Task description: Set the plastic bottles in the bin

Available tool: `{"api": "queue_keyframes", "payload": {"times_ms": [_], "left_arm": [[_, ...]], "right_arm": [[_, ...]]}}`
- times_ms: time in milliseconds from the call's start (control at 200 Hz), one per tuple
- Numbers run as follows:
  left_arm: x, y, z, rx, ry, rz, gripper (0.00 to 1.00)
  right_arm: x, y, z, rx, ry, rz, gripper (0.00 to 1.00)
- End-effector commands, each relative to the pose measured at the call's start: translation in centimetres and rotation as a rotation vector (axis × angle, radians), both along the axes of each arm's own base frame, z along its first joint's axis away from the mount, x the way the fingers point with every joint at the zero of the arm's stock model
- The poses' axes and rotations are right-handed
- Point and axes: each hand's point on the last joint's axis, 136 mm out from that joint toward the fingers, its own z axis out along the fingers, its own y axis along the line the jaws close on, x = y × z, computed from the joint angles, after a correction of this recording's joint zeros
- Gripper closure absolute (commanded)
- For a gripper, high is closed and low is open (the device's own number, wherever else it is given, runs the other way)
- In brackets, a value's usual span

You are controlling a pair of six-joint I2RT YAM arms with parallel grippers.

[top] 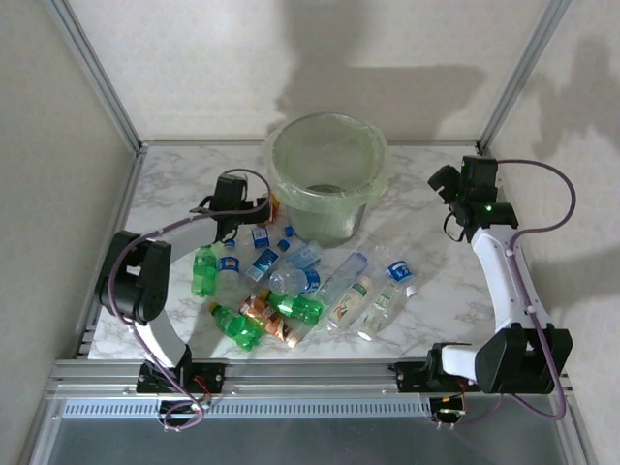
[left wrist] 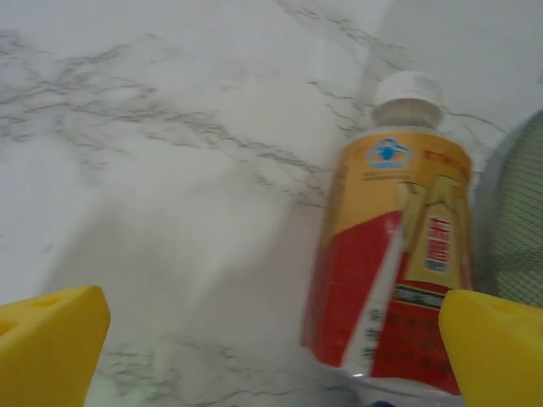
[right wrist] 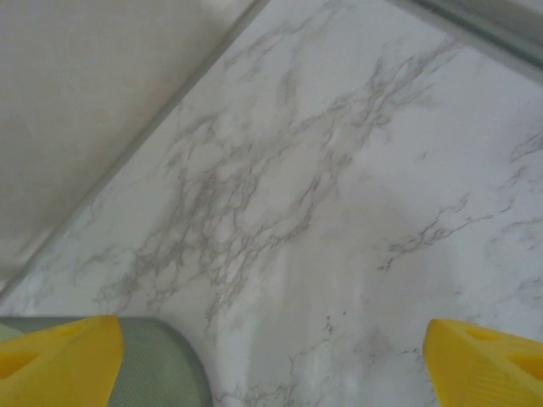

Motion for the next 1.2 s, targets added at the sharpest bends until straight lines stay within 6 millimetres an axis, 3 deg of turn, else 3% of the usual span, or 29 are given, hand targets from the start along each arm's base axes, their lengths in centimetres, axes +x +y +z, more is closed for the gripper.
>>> {"api": "queue_keyframes", "payload": {"times_ms": [0,501,751,1101,1192], "left_arm": [[0.5,-1.2,-0.3,0.018,0.004,-0.038,0.01],[1.2,0.2,-3.4,0.104,0.073,0.004,0.12],[1.5,-0.1,-4.3,0.081,0.092,-0.01,0.12],[1.8,-0.1,-3.9,0.071,0.078,-0.011,0.19],[1.6,0.2,-2.7,0.071,0.07,-0.007,0.2]], "right_arm": [[-0.4,1.3,-0.9,0.027,0.065,0.07,0.11],[-0.7,1.6,0.3,0.015,0.054,0.102,0.12],[-1.4,1.7,1.5,0.014,0.019,0.107,0.13],[-2.5,1.4,2.1,-0.001,0.015,0.102,0.14],[-2.7,1.4,2.1,-0.001,0.019,0.101,0.14]]}}
